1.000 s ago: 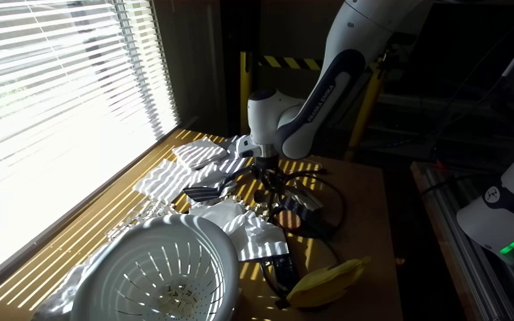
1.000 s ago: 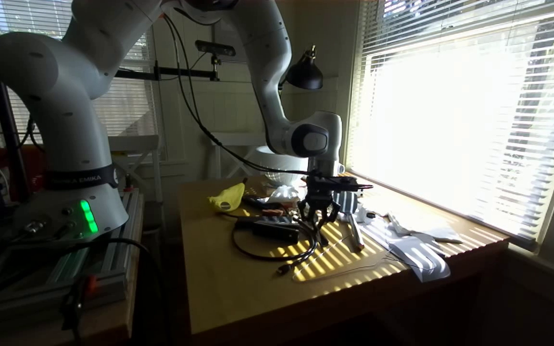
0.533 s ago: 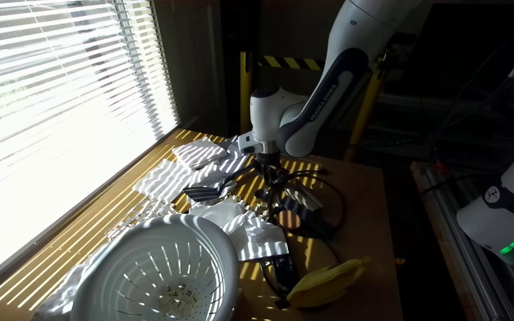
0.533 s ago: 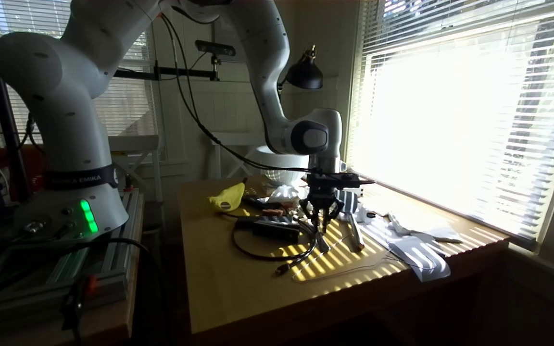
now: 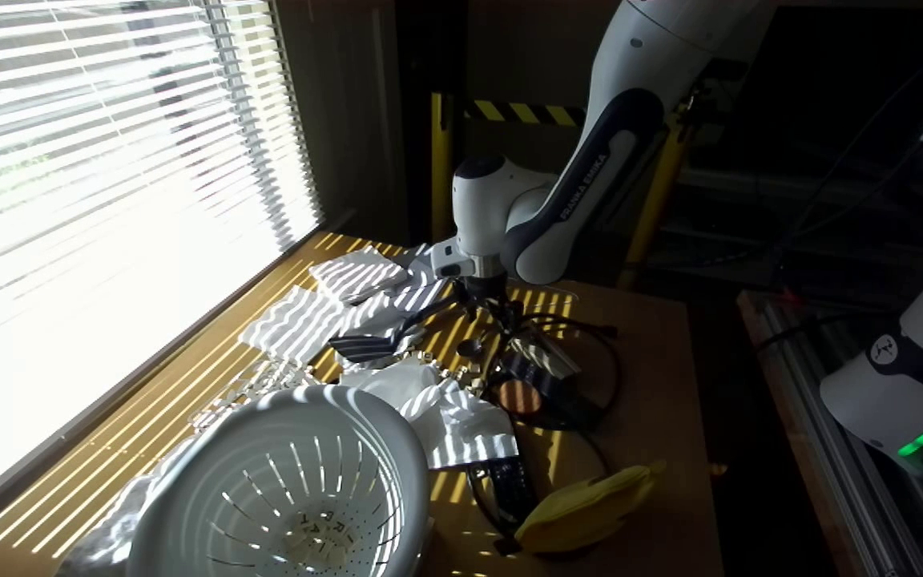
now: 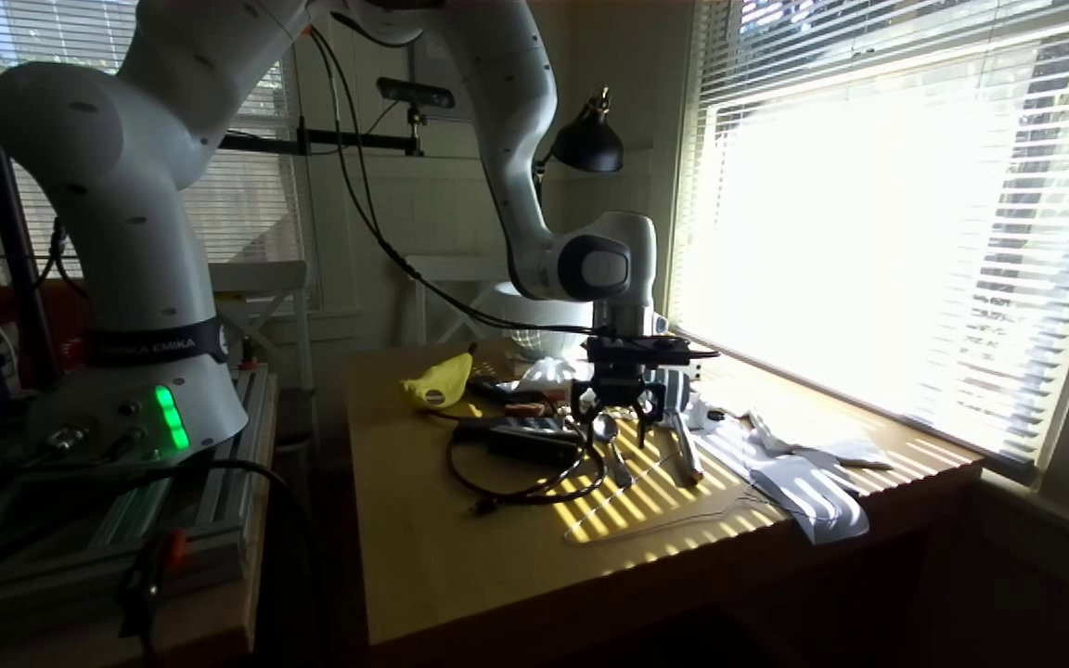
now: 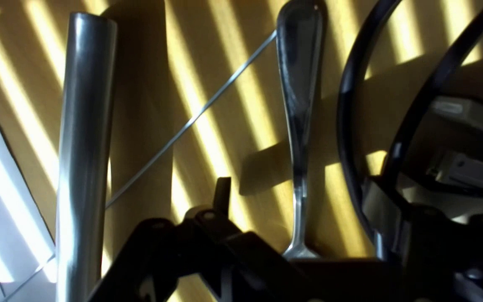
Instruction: Use the silver spoon to place some tiles in the colander.
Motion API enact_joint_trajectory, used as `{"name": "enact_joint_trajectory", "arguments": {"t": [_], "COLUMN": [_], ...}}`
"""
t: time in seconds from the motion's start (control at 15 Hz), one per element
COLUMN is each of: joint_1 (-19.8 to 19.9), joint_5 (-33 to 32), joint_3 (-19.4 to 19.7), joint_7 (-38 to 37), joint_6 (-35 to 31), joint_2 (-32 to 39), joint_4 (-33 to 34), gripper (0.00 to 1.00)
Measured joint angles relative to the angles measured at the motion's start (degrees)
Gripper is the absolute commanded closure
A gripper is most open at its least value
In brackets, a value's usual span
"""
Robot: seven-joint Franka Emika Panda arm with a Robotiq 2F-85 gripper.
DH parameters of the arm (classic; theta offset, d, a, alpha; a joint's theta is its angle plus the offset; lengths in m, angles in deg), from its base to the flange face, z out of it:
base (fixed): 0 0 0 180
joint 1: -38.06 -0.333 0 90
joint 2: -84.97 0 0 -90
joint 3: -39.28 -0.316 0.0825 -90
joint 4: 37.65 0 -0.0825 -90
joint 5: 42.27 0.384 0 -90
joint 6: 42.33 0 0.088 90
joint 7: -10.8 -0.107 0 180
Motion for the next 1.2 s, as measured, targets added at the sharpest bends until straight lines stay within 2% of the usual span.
{"name": "enact_joint_trajectory", "arguments": {"t": [0.27, 0.4, 0.53, 1.0, 1.13, 1.2], "joint_1": [0.0, 0.07, 0.27, 1.3, 1.43, 1.5], "joint_5": [0.0, 0.0, 0.02, 0.03, 0.03, 0.03], "joint_3": [0.26, 0.33, 0.22, -1.39, -1.6, -1.66], "joint_7": [-2.35, -3.11, -3.47, -3.45, -3.45, -3.45], "joint_6": [-2.79, -3.93, -4.32, -4.24, -4.24, -4.24], "joint_2": [0.03, 0.04, -0.01, -0.92, -1.12, -1.11], "joint_4": [-1.46, -1.76, -1.76, -1.75, -1.53, -1.42], "gripper": [0.08, 0.02, 0.0, 0.0, 0.06, 0.06]}}
